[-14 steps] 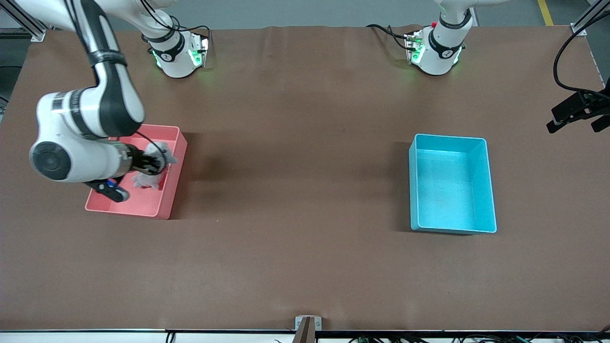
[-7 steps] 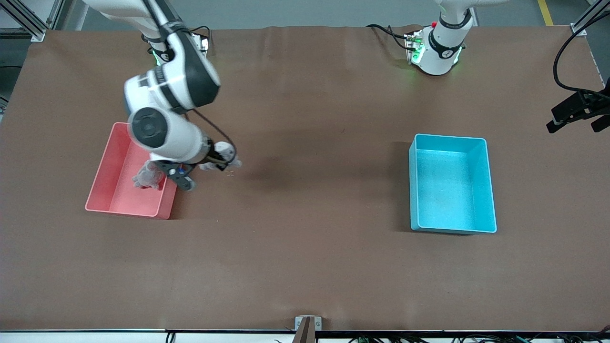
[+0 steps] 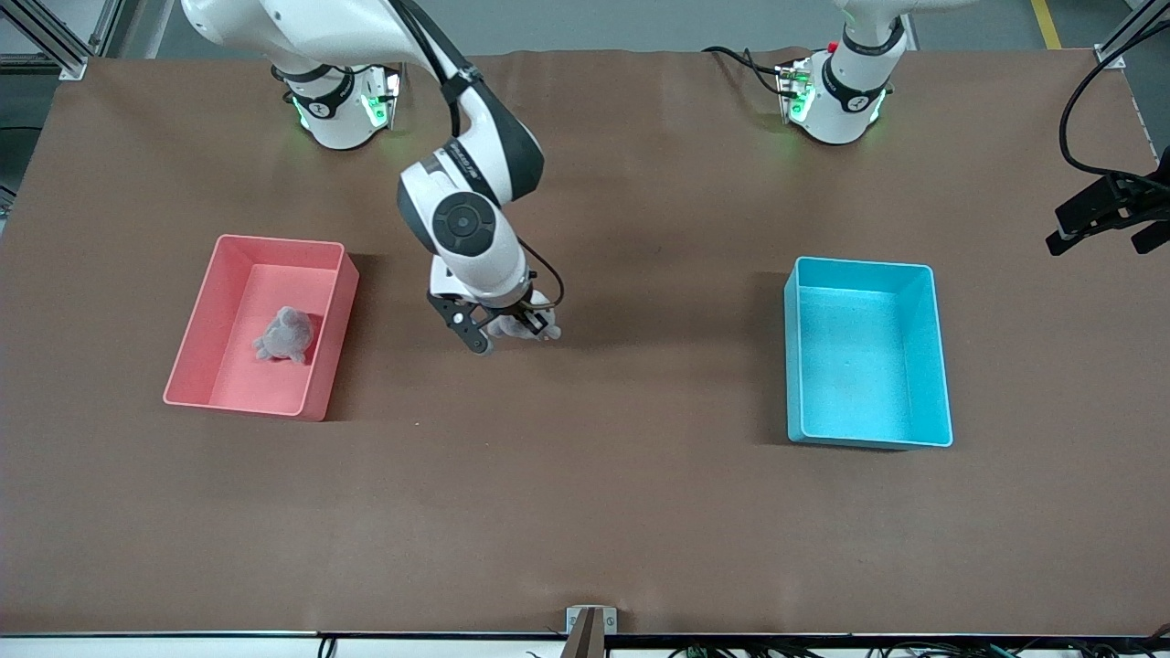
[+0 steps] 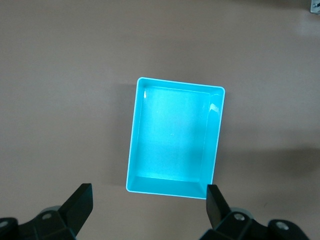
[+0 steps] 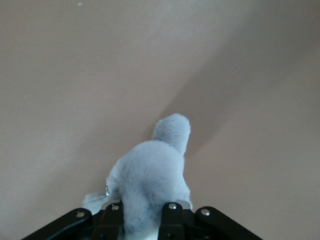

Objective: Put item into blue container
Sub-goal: 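Lift the plush out of the pink box and carry it toward the table middle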

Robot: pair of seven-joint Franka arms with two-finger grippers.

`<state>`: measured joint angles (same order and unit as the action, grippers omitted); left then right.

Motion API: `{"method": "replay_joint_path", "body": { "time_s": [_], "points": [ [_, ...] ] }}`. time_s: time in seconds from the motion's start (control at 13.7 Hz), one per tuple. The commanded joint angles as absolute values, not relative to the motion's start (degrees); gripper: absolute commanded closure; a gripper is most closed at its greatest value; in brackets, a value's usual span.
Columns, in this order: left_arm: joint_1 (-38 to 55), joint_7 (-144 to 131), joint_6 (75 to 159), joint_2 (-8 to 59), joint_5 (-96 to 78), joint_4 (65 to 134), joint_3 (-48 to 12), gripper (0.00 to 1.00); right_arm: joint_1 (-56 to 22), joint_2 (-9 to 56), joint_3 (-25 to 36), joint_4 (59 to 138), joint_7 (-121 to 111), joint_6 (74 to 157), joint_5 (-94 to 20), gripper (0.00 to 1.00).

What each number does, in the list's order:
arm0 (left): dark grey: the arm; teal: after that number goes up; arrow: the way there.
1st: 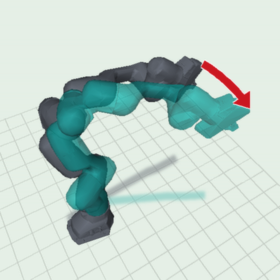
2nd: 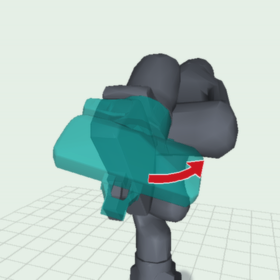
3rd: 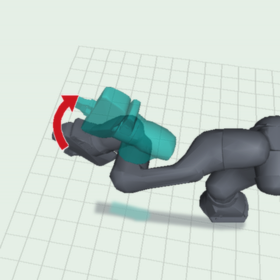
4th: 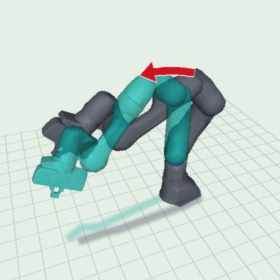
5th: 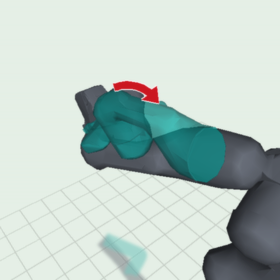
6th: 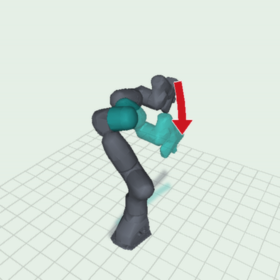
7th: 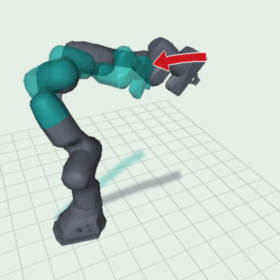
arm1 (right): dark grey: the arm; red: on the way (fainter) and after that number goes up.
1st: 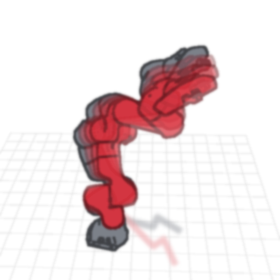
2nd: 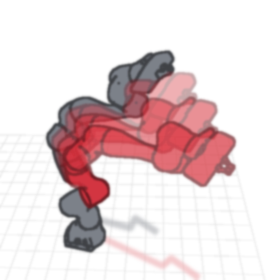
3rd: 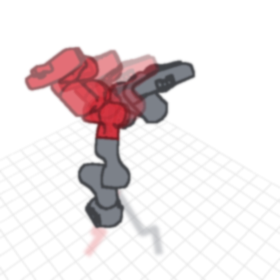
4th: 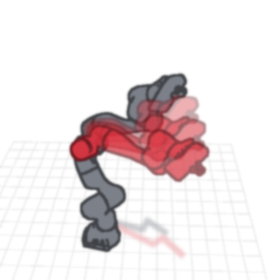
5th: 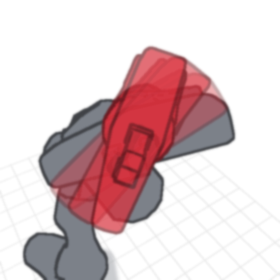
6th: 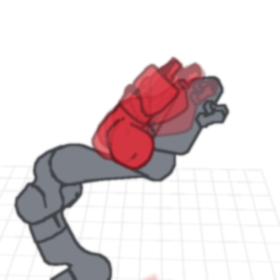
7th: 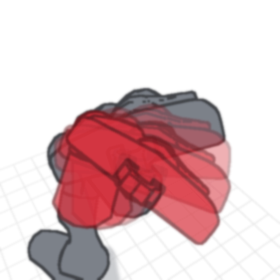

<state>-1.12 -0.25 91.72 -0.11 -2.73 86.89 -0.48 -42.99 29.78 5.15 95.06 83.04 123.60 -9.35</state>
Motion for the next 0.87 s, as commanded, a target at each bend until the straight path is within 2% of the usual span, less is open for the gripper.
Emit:
{"method": "replay_joint_path", "body": {
  "time_s": [0.0, 0.15, 0.51, 0.73, 0.8],
  "points": [
    [-1.0, -1.0, 91.3, 0.9, -1.8, 86.3, -2.0, 0.0, -45.3, 35.1, 6.1, 88.5, 88.0, 123.8, -9.5, 0.99],
    [-0.4, -1.0, 90.8, 4.8, -1.8, 86.9, -2.3, 0.0, -46.0, 37.6, 6.0, 86.3, 90.7, 125.5, -9.6, 0.98],
    [-0.3, -1.0, 87.4, 5.3, -2.2, 88.1, -2.9, 0.0, -47.5, 41.7, 6.0, 86.1, 94.3, 133.4, -9.8, 0.97],
    [-0.4, -0.8, 87.4, 4.7, -2.5, 90.5, -3.1, 0.0, -47.5, 42.3, 6.0, 86.1, 95.1, 134.6, -10.0, 0.9],
    [-0.4, -0.8, 87.5, 4.1, -2.6, 91.9, -3.3, 0.0, -47.5, 42.4, 5.9, 86.2, 95.5, 135.3, -10.0, 0.8]
  ]
}}
